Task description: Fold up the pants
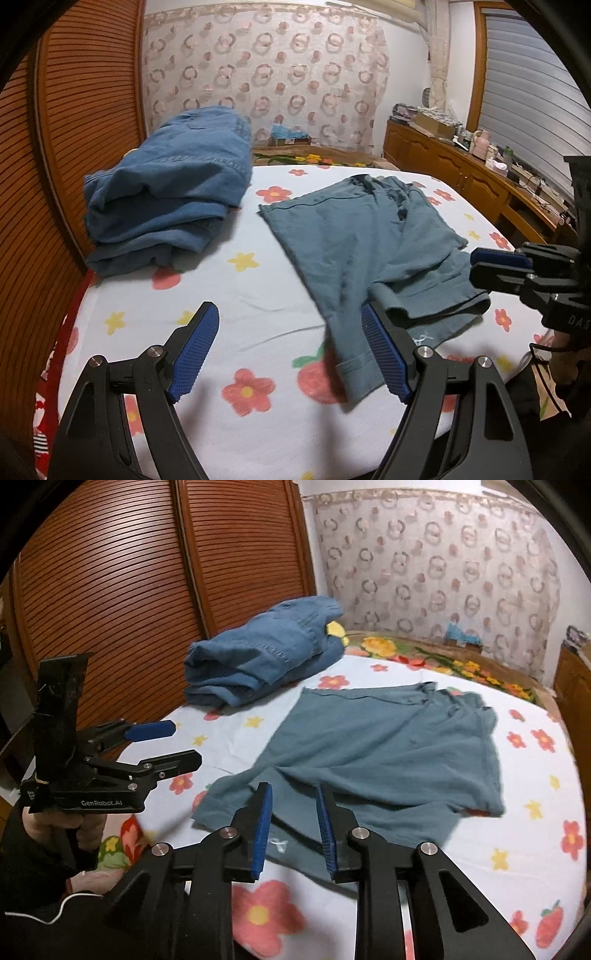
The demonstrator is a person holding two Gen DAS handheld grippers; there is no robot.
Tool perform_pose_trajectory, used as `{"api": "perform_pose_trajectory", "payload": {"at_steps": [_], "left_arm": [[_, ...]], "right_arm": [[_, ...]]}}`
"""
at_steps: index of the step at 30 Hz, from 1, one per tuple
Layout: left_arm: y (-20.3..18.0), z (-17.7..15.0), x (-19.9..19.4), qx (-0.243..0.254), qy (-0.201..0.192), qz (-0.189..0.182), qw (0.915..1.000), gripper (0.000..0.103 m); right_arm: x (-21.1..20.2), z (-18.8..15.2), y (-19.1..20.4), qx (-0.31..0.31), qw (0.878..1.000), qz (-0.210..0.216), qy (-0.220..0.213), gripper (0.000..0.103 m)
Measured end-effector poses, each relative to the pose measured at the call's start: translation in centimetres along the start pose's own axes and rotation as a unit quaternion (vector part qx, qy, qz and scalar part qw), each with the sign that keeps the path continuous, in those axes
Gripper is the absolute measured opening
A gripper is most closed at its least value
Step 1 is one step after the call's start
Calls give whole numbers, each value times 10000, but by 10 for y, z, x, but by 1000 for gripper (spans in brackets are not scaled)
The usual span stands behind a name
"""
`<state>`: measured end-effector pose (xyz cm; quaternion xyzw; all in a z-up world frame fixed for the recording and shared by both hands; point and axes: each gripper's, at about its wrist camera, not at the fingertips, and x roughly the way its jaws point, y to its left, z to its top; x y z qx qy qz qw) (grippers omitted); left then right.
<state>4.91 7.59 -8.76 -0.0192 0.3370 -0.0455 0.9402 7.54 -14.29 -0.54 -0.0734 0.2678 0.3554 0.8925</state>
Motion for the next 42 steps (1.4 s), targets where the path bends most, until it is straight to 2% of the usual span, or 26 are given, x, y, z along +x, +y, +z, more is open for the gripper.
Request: {"api": "perform_pose_trajectory", "payload": {"at_steps": [8,11,14,18,27,32,35,36,37,38,42], "left_arm": [[-21,8,13,191,24,-304,9994,80],[-28,11,19,228,75,-514,9984,76],[-34,12,23,269,128,-655,9974,69],[-43,11,31,349,249,-827,9957,54],[-51,3,45,464,502,-874,9938,35],[-54,3,46,533,519,-899,9932,25],[-55,5,44,561,493,-942,9927,16],[-56,5,42,584,478,-964,9925,12],[-57,6,40,590,462,-993,9922,11],[-58,7,38,588,440,-1031,9920,10],[-63,9,20,636,284,-1173,9907,7]], "right_arm": [[-11,-2,-38,241,9974,-669,-77,34],[-21,-2,-52,319,9951,-937,-63,34],[-24,-1,-64,395,9925,-1156,0,35],[-24,-1,-79,539,9897,-1324,127,35],[21,9,-101,680,9839,-1489,722,35],[31,20,-103,575,9819,-1574,880,36],[38,26,-104,496,9827,-1546,891,35],[40,28,-104,465,9830,-1530,897,35],[42,29,-103,439,9837,-1496,897,23],[41,29,-104,413,9843,-1466,892,16],[34,25,-105,323,9871,-1348,802,8]]}}
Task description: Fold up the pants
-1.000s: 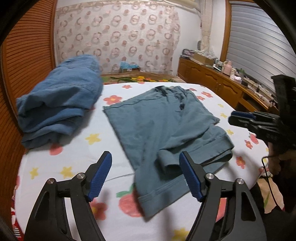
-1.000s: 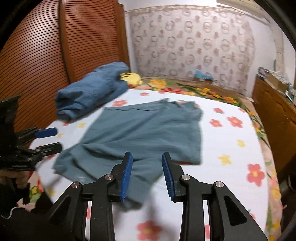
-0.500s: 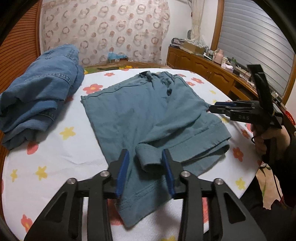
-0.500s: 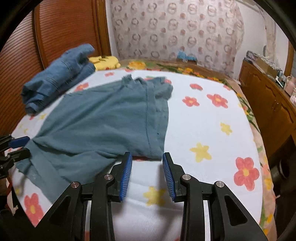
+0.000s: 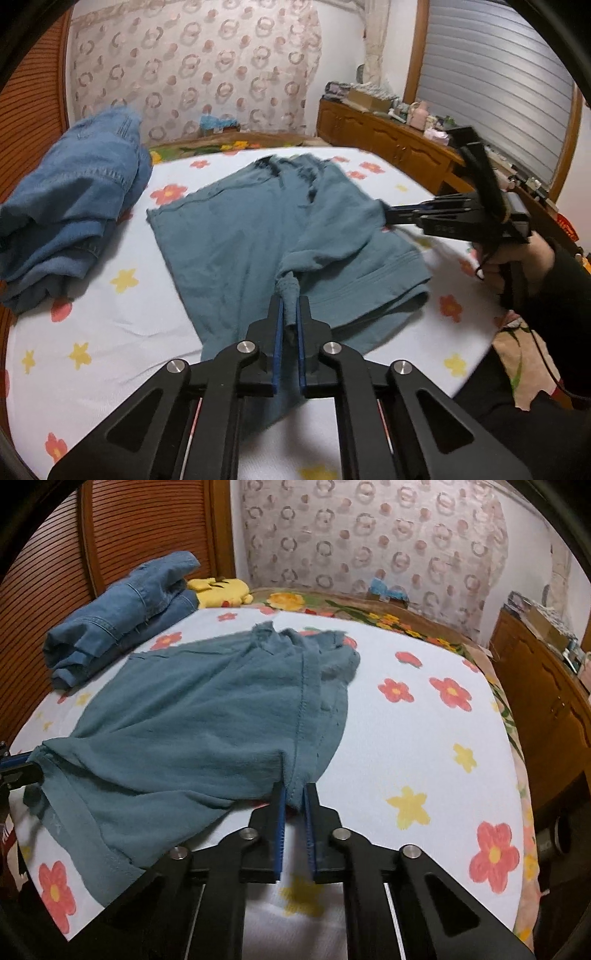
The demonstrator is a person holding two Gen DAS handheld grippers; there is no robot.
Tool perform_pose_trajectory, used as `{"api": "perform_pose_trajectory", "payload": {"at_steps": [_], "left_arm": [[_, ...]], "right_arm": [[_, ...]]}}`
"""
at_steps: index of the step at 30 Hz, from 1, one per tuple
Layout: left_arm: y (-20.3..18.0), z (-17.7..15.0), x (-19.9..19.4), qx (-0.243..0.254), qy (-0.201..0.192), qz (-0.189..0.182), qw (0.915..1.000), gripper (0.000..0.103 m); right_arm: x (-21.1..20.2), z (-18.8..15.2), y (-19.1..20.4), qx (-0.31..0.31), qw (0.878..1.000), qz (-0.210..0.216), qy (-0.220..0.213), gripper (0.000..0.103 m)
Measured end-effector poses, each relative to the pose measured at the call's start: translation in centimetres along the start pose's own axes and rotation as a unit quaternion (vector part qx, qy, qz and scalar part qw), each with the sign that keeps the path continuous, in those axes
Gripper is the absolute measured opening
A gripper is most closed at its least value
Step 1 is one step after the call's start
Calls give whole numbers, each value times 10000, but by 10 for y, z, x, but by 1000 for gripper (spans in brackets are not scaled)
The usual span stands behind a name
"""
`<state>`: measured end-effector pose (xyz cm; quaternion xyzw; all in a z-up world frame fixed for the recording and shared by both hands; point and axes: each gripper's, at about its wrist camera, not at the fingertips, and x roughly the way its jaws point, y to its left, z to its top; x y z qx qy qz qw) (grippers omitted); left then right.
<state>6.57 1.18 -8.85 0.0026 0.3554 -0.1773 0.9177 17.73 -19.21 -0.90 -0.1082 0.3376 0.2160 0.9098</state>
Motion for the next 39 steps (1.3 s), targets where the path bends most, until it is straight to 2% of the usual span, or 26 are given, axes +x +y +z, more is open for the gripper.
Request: {"api": "perform_pose_trajectory", "payload": {"at_steps": [4,7,14,23,32,35,39], "left_arm": [[-7,4,-25,0,-245,-140,9996,7],[-7,4,-39,0,-348,-103,9993,7],[14,-12,-45,-220,-205,116,9995,7],[30,-37,-25,-473,173,275,9984,7],[36,-43,-22,-617,192,240,9976,7],[40,-44,-24,-719,184,289,9968,16],[48,-43,-31,-768,84,456,9960,43]], "right_arm": [[-9,8,1,4,9997,57,-224,7],[-14,21,4,-49,9991,87,-418,7],[-14,38,19,-193,9972,193,-699,7],[7,36,29,-325,9972,327,-595,7],[18,51,26,-280,9976,385,-506,7],[20,57,35,-311,9974,414,-498,7],[30,66,47,-422,9969,467,-478,7]]}}
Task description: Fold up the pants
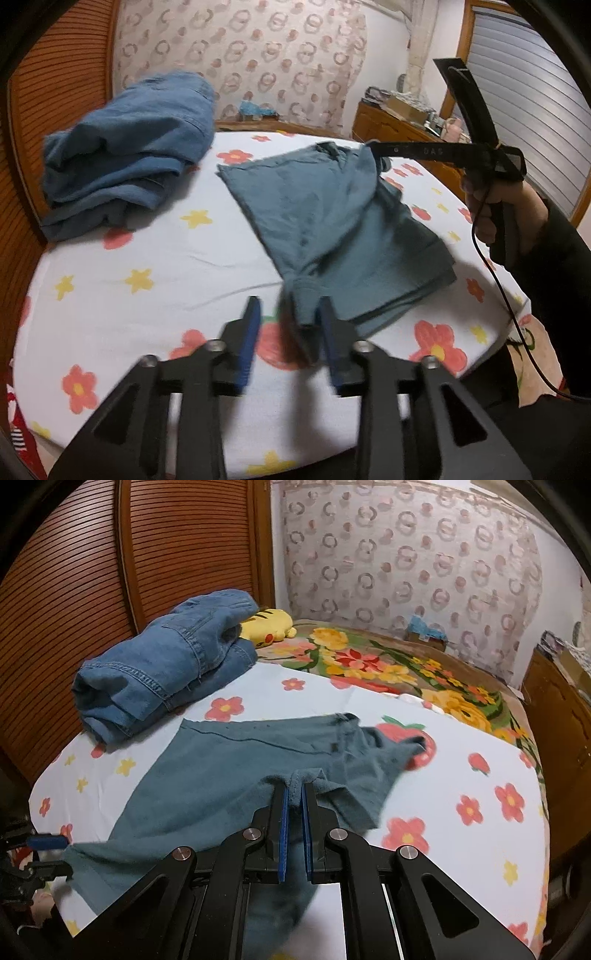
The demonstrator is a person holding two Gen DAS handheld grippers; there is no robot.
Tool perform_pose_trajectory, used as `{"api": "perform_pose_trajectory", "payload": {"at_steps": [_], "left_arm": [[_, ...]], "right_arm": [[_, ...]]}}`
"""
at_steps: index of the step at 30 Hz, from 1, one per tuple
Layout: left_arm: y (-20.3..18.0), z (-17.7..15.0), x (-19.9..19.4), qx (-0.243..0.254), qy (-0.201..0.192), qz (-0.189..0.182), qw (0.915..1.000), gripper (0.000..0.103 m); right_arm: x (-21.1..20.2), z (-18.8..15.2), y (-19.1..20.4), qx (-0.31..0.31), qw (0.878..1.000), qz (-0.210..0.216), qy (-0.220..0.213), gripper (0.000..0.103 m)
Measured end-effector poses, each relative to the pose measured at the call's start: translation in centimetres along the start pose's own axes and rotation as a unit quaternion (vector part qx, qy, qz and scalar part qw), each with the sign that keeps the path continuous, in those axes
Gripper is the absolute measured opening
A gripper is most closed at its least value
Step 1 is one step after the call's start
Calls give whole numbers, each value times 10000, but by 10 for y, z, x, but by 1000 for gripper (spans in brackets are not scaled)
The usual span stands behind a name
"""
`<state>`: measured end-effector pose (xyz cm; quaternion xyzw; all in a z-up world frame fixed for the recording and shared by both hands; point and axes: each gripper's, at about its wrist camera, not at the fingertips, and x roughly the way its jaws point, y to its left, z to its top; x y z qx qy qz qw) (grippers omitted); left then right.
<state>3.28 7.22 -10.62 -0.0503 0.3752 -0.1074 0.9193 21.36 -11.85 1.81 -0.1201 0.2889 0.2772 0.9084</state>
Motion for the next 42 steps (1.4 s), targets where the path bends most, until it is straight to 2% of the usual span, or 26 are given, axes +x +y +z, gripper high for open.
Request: {"api": "perform_pose_trajectory", "payload": {"at_steps": [7,11,19,27,32,33,35,36,42], "left_arm": [[24,8,-7,-83,-199,233,9995,65],[40,14,-7,-178,-277,287,9990,74],[64,23,1,-397,-298,575,9971,74],[78,29,2,-504,-315,714,9957,74],[80,31,4,-507,-297,735,9956,74],[80,31,4,-502,-293,724,9957,74],[79,32,4,-467,-287,706,9960,74],[77,33,3,-432,-291,699,9962,74],[65,40,6,-266,-343,536,9976,74]], "right_arm": [[26,23,23,-249,9996,128,37,7],[43,37,40,-441,9987,234,62,7],[79,58,65,-793,9955,465,211,7],[103,73,73,-941,9918,793,339,7],[118,74,78,-1051,9894,849,529,7],[120,74,78,-1049,9894,844,545,9],[119,74,77,-1003,9901,803,557,22],[116,75,76,-965,9907,794,543,25],[74,68,65,-839,9936,712,271,29]]}}
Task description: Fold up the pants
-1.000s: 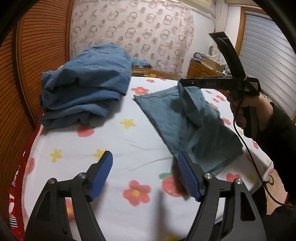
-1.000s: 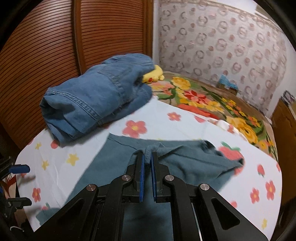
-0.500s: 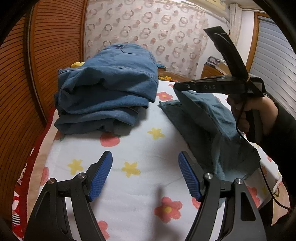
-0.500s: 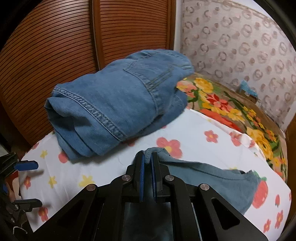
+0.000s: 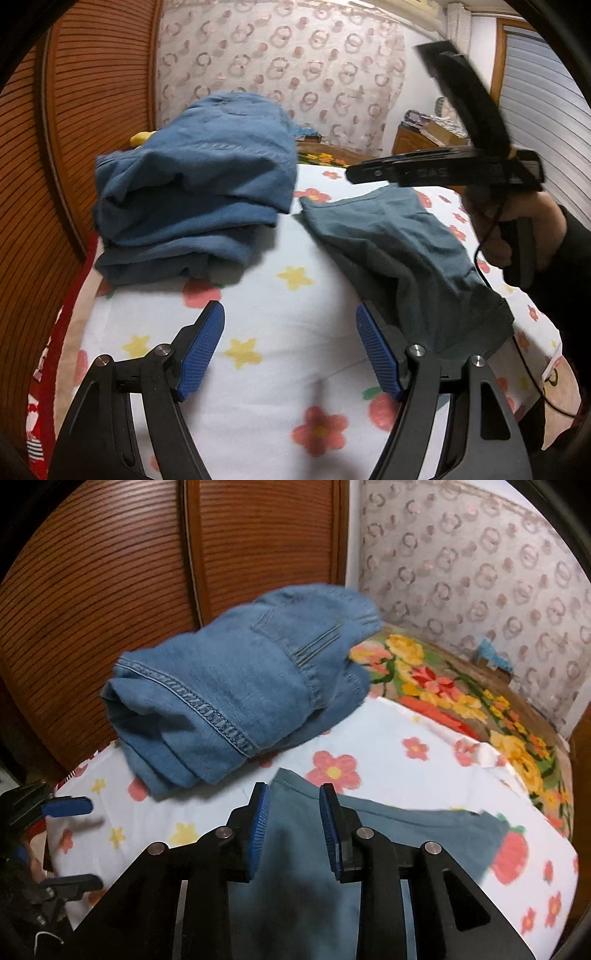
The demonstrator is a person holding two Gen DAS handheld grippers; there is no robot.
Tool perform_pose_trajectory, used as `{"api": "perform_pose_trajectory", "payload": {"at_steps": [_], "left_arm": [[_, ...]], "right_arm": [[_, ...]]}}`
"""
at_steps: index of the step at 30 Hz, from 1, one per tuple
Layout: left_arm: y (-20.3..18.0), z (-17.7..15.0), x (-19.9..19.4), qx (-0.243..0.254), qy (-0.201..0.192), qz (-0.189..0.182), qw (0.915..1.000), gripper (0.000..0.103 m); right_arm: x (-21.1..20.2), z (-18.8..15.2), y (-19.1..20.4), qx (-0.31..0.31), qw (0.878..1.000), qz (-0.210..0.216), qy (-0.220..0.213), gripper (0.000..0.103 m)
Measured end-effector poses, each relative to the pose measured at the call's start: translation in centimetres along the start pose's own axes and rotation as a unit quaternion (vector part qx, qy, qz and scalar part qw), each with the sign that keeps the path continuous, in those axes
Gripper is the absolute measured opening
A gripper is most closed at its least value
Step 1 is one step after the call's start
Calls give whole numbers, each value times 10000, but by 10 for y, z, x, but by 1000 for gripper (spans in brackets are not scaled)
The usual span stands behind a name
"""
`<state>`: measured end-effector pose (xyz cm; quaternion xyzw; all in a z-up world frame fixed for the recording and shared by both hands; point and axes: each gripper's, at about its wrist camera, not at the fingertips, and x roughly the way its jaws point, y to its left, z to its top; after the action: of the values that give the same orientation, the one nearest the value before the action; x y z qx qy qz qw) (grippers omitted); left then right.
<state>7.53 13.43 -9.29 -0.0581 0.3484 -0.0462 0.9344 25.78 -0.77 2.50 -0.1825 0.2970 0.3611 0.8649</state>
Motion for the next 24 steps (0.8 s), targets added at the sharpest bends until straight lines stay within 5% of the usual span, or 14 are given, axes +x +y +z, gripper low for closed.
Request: {"api": "perform_pose_trajectory", "payload": {"at_steps": [12,24], "left_arm": [[-41,-1,-4,325,-18,-325,9989,75],[-62,-19,-1,460,210,-414,9979,74]], "right_arm": [[-103,-75,3,594,9953,-440,-620,29],[-151,-166,28,1003,9901,-891,-424,29]]}}
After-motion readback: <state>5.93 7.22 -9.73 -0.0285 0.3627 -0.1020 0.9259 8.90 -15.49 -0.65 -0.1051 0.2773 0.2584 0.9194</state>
